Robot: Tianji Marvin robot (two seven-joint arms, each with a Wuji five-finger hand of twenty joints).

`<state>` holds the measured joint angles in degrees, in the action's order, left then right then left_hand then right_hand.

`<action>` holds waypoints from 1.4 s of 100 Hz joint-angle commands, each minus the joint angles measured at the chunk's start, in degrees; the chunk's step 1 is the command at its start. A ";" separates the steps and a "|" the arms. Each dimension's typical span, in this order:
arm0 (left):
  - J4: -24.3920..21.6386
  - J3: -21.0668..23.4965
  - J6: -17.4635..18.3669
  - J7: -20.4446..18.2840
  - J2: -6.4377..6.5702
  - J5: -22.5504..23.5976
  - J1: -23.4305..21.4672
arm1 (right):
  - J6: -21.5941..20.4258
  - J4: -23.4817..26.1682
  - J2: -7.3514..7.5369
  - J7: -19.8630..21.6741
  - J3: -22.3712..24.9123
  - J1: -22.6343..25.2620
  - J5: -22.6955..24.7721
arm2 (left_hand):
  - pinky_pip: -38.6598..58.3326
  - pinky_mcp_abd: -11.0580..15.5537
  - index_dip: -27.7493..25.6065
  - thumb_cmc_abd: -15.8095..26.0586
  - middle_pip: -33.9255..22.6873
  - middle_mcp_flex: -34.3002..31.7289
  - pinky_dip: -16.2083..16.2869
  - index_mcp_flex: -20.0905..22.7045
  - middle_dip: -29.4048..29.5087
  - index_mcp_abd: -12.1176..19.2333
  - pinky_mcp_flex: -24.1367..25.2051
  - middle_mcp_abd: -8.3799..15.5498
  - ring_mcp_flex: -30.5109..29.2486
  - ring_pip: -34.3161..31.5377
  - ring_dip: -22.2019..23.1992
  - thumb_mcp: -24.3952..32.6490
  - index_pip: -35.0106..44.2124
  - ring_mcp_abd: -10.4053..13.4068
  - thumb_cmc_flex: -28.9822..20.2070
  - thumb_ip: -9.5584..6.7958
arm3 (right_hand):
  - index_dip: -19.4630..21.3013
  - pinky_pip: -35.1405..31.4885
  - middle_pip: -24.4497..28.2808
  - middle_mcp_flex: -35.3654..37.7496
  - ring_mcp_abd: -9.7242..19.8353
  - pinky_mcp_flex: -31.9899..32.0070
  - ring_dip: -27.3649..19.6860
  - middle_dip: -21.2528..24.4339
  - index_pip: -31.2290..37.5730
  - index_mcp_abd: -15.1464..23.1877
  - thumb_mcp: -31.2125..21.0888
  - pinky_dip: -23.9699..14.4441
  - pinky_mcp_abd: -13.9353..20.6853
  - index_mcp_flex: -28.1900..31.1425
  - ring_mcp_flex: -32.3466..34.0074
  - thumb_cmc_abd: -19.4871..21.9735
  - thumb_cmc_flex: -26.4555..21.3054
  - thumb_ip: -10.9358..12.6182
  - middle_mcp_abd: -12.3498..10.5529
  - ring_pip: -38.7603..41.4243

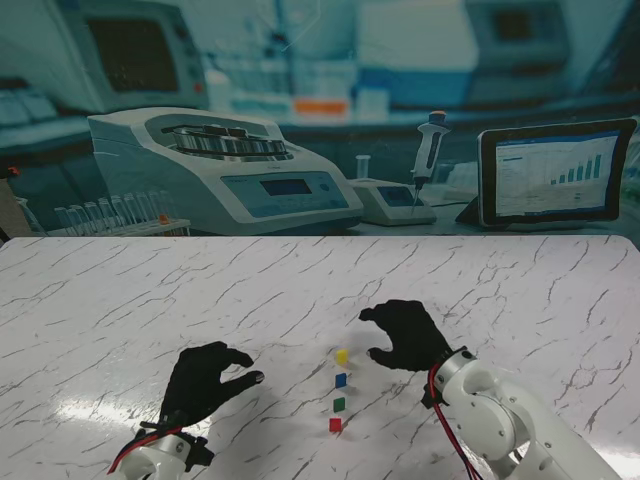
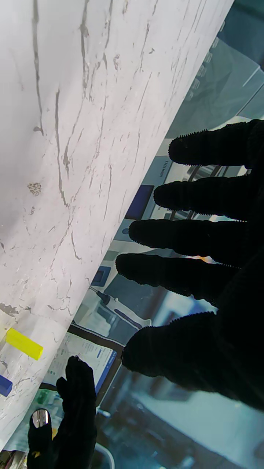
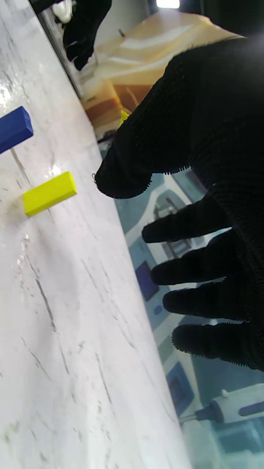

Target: Arrange dominoes in a row

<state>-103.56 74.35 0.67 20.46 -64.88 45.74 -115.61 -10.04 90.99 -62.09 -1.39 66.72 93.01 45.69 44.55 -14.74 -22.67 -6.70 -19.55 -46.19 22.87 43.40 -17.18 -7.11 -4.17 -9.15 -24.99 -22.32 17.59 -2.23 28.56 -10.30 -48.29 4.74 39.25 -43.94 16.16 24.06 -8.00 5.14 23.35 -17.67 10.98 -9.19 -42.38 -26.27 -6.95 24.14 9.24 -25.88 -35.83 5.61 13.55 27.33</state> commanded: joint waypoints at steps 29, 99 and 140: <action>-2.55 1.24 1.36 -1.00 0.29 2.49 -1.76 | -3.30 6.07 0.49 -1.71 9.32 8.03 2.93 | -2.67 1.60 1.77 -2.86 3.80 5.42 -1.39 -3.72 1.25 0.60 2.17 0.91 2.56 3.13 -0.67 -1.10 -7.58 1.97 2.19 0.76 | -8.35 19.64 -7.23 -5.12 1.79 -3.00 -5.80 5.13 -6.10 -4.69 4.72 -11.90 -10.18 -3.89 -3.28 1.54 4.18 -3.26 1.12 -11.32; -5.33 3.54 4.55 -1.00 0.83 6.65 -2.94 | -10.06 10.50 -0.77 -7.58 24.48 22.82 3.64 | -9.16 5.96 3.58 -3.97 7.18 12.50 -4.68 -7.86 4.06 -0.60 4.29 0.22 8.13 5.45 -3.33 -1.21 -17.31 3.46 5.33 0.89 | -11.04 21.26 -8.88 -5.79 1.75 -5.00 -6.94 6.78 -8.77 -6.19 8.99 -13.66 -9.10 -4.42 -3.24 3.37 7.16 -5.35 1.25 -13.91; -4.94 3.41 5.94 0.29 0.84 7.40 -2.77 | -12.07 10.09 -1.51 -10.52 26.48 27.87 2.36 | -8.85 5.95 3.11 -4.14 6.94 12.03 -4.50 -7.47 4.04 -0.38 3.72 0.35 7.78 5.18 -3.34 -1.05 -17.42 3.47 5.27 0.91 | -11.06 21.43 -8.83 -5.32 1.32 -5.29 -6.50 6.59 -8.35 -6.37 10.07 -14.15 -9.29 -3.93 -3.34 3.83 6.25 -5.20 1.67 -13.10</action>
<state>-108.56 77.98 5.02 21.02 -63.86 53.06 -118.15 -21.70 101.38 -63.08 -11.67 93.30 119.85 48.47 38.02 -11.40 -19.69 -9.70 -13.17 -35.35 19.11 36.47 -13.50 -7.16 -0.54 -9.17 -18.36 -17.68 14.81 -2.23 12.09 -8.44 -44.29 4.74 29.37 -23.84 7.98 19.86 -7.47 -0.09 17.22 -11.62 3.77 -13.86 -33.52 -39.16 -6.95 20.64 7.64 -23.70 -29.53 3.18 14.40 13.90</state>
